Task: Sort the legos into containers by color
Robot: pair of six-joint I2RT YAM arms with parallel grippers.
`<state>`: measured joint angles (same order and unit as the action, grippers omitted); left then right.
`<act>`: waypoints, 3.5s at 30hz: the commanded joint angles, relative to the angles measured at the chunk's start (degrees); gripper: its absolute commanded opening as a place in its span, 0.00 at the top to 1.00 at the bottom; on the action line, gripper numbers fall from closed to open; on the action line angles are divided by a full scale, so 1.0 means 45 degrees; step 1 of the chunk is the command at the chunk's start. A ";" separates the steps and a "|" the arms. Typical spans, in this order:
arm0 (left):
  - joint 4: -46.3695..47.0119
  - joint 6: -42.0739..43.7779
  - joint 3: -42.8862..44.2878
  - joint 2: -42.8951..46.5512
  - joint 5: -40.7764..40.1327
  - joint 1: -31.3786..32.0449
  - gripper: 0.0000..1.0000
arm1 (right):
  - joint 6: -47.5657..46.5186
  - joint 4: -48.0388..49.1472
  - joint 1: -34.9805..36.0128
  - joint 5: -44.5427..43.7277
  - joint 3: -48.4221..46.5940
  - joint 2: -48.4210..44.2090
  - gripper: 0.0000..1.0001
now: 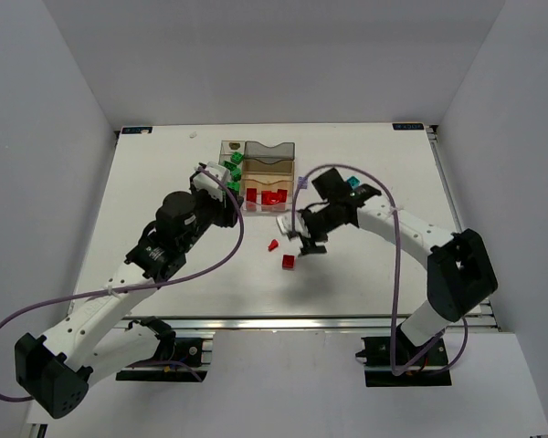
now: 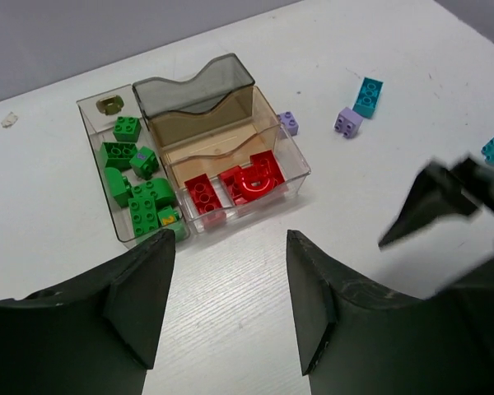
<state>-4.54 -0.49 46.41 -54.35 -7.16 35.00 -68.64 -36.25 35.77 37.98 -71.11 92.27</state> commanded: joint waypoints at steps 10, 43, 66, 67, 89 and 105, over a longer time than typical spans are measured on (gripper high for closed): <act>0.0305 -0.0028 -0.0158 0.0456 -0.0460 -0.0025 0.32 | -0.5317 0.1083 0.1680 -0.1270 0.2718 0.0236 0.11; 0.0286 -0.0047 -0.0119 0.0554 -0.0382 -0.0025 0.32 | -0.5821 -0.0362 0.2637 -0.3908 0.0861 0.2776 0.38; 0.0539 -0.0105 -0.0353 0.1042 -0.1045 -0.0025 0.32 | 0.1833 0.1297 0.2014 -0.3886 -0.1422 0.1449 1.00; 0.0539 -0.0106 -0.0372 0.1139 -0.1220 -0.0025 0.32 | 0.2338 0.1433 0.1954 -0.4024 -0.1598 0.1449 1.00; 0.0637 0.0090 -0.0431 0.0866 -0.0988 -0.0025 0.33 | 0.4902 0.3486 0.0353 -0.7562 -0.6444 0.5863 0.69; 0.0910 0.0773 -0.0704 0.0417 0.2507 -0.0025 0.39 | 0.6617 0.2880 -0.0076 -0.5803 -0.6191 0.4752 0.33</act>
<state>-1.23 1.61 43.86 -52.27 -2.46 34.98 -42.81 -23.03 36.51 8.58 -97.41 119.31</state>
